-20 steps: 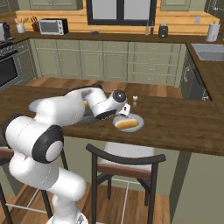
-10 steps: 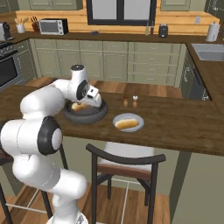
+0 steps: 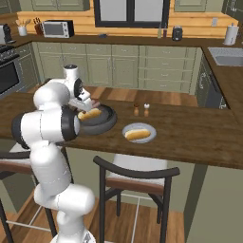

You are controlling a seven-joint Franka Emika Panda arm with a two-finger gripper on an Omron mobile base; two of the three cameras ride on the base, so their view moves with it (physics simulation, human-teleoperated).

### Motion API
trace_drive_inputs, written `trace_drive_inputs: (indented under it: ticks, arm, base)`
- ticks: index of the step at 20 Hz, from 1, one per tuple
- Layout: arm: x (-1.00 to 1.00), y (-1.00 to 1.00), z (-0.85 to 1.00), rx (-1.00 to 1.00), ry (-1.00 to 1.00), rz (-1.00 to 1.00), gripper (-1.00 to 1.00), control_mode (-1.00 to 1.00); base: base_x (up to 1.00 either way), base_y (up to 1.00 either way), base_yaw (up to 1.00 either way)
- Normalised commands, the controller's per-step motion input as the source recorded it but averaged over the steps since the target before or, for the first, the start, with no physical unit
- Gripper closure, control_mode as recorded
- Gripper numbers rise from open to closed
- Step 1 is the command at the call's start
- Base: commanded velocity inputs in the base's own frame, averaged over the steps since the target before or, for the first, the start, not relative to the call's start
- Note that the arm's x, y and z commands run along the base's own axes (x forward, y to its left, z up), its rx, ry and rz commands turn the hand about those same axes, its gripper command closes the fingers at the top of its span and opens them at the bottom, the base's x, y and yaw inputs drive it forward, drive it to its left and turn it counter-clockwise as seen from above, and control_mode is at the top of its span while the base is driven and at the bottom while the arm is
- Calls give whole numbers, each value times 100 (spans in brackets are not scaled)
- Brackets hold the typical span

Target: Place one bun and one sausage from the bowl on each plate.

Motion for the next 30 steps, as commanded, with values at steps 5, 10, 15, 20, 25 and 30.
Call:
trace_drive_inputs:
  ticks: [5,10,15,20,25,30]
  arm:
    - [52,7,-63,-8,0,0,-100,-100]
    - [57,9,-10,0,0,0,-100,-100]
    - [22,-12,-36,-2,0,1,-100,-100]
    - [18,0,-40,-3,0,0,-100,-100]
    - [18,2,-29,-1,0,0,-100,-100]
    - [2,0,-39,-3,0,0,100,-100]
  base:
    - [0,0,0]
    - [0,0,0]
    - [0,0,0]
    - [0,0,0]
    - [0,0,0]
    - [0,0,0]
